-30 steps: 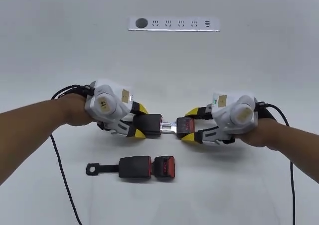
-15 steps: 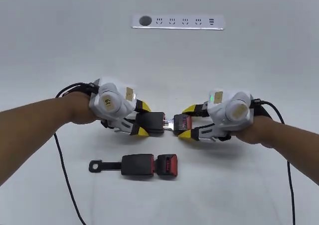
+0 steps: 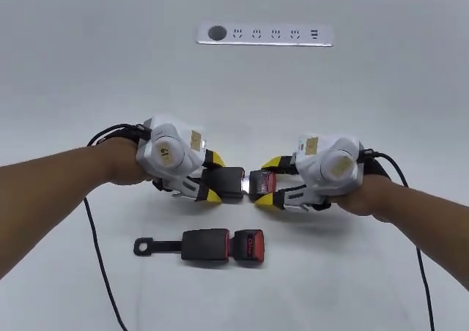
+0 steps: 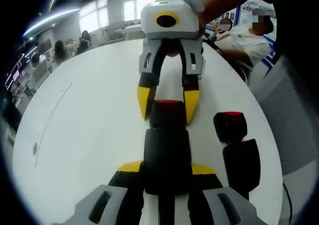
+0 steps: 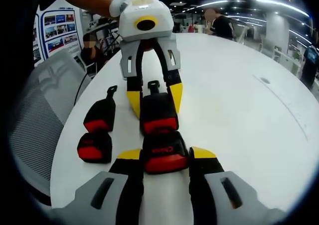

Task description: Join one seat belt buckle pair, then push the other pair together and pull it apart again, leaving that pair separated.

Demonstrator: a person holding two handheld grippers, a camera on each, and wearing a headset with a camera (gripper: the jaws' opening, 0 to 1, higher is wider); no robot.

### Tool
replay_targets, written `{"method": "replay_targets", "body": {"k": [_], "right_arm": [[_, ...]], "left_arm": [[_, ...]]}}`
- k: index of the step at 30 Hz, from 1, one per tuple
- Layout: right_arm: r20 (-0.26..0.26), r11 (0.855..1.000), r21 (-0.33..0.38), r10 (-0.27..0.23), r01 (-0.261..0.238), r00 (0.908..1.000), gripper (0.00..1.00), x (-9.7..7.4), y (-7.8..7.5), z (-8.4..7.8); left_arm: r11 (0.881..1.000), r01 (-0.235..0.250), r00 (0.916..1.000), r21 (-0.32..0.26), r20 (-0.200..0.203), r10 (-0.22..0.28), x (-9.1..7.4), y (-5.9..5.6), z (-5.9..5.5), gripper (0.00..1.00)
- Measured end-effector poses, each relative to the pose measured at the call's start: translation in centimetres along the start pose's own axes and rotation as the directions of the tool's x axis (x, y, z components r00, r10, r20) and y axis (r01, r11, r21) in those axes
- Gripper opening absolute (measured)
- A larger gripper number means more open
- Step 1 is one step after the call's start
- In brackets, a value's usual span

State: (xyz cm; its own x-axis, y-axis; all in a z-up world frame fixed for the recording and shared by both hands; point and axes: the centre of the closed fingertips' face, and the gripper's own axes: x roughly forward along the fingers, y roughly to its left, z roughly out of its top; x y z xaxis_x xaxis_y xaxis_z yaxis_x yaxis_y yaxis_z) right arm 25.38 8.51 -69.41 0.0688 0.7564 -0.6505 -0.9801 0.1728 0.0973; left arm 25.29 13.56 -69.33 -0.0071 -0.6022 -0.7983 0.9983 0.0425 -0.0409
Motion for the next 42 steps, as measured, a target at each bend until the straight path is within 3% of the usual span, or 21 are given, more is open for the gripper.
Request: {"method": "replay_targets", "body": {"k": [42], "right_arm": [[-0.022,1.0,-0.01,-0.007,0.007,0.9997,0.34,0.37,-0.1,0.59]], "left_arm": [[0.999,-0.016,0.9999,-0.027,0.004,0.016,-0.08,-0.29,0.14,0.34]]}}
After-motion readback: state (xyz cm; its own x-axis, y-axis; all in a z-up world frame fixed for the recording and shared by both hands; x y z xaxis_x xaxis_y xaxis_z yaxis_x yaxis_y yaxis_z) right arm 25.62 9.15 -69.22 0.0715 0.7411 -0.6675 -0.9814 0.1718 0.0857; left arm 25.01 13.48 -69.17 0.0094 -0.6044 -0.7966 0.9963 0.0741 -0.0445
